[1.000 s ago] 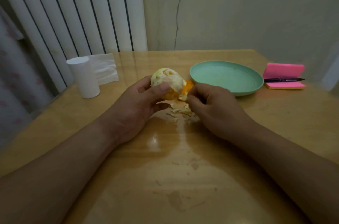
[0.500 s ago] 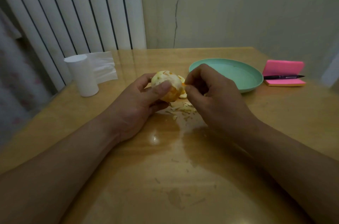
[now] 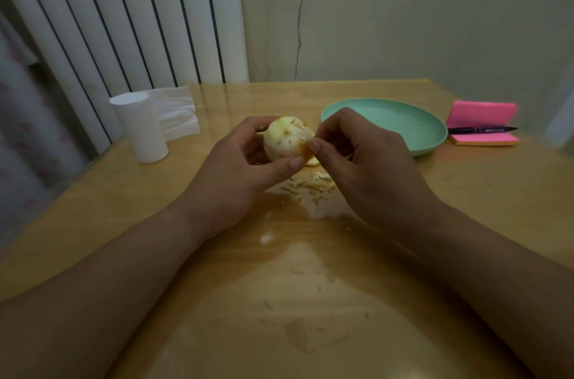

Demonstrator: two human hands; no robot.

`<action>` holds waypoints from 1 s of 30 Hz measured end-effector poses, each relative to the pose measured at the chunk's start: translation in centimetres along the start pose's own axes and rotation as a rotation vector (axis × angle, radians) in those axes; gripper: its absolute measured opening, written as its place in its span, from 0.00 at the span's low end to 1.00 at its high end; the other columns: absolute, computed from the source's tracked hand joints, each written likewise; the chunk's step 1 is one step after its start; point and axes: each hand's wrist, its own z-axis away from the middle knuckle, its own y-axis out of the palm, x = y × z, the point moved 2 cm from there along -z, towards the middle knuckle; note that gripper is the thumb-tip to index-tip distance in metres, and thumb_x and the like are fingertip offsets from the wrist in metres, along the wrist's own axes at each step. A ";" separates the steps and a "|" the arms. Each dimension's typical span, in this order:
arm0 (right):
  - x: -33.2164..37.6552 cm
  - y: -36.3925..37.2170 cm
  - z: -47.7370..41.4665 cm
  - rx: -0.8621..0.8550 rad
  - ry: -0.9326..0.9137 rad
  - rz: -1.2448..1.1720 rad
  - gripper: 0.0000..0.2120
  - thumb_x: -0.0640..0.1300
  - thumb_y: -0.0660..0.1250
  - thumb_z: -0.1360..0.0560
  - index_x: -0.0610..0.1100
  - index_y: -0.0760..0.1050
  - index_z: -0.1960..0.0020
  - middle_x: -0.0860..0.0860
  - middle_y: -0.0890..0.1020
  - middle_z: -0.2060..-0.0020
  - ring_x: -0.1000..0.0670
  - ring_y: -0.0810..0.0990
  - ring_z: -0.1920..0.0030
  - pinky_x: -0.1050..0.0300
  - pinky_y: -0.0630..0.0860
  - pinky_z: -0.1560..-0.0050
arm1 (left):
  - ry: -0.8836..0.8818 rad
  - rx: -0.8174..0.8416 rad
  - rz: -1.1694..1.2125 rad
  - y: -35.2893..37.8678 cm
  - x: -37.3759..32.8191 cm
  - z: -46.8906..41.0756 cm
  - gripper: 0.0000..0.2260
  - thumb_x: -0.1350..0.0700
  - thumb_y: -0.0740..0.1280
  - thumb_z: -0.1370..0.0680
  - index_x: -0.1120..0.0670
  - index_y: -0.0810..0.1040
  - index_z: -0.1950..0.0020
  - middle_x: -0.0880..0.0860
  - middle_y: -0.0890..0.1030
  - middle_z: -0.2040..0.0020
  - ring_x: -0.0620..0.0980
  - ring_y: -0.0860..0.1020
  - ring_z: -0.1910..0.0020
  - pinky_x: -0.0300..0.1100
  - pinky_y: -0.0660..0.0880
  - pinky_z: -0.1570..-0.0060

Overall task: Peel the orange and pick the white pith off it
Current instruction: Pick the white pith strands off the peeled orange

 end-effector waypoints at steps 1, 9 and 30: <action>0.0 0.0 0.0 0.001 -0.013 0.017 0.05 0.51 0.70 0.17 0.50 0.79 0.46 0.58 0.82 0.59 0.55 0.81 0.58 0.48 0.81 0.57 | 0.006 -0.001 -0.012 0.0 0.0 0.0 0.26 0.53 0.79 0.25 0.46 0.77 0.28 0.49 0.86 0.40 0.46 0.85 0.40 0.47 0.82 0.38; 0.4 -0.3 -0.2 -0.001 -0.137 0.193 0.05 0.47 0.69 0.18 0.46 0.80 0.47 0.53 0.82 0.62 0.49 0.79 0.63 0.44 0.78 0.61 | 0.014 0.003 -0.057 0.1 0.0 0.1 0.25 0.53 0.79 0.25 0.46 0.77 0.29 0.48 0.86 0.40 0.46 0.85 0.41 0.43 0.83 0.40; -0.8 0.1 -0.3 0.032 0.028 0.096 0.03 0.51 0.72 0.20 0.53 0.81 0.50 0.57 0.80 0.50 0.51 0.76 0.45 0.44 0.75 0.42 | -0.069 -0.030 0.110 0.0 0.2 -0.1 0.25 0.50 0.76 0.26 0.50 0.78 0.30 0.50 0.87 0.42 0.50 0.86 0.41 0.49 0.82 0.37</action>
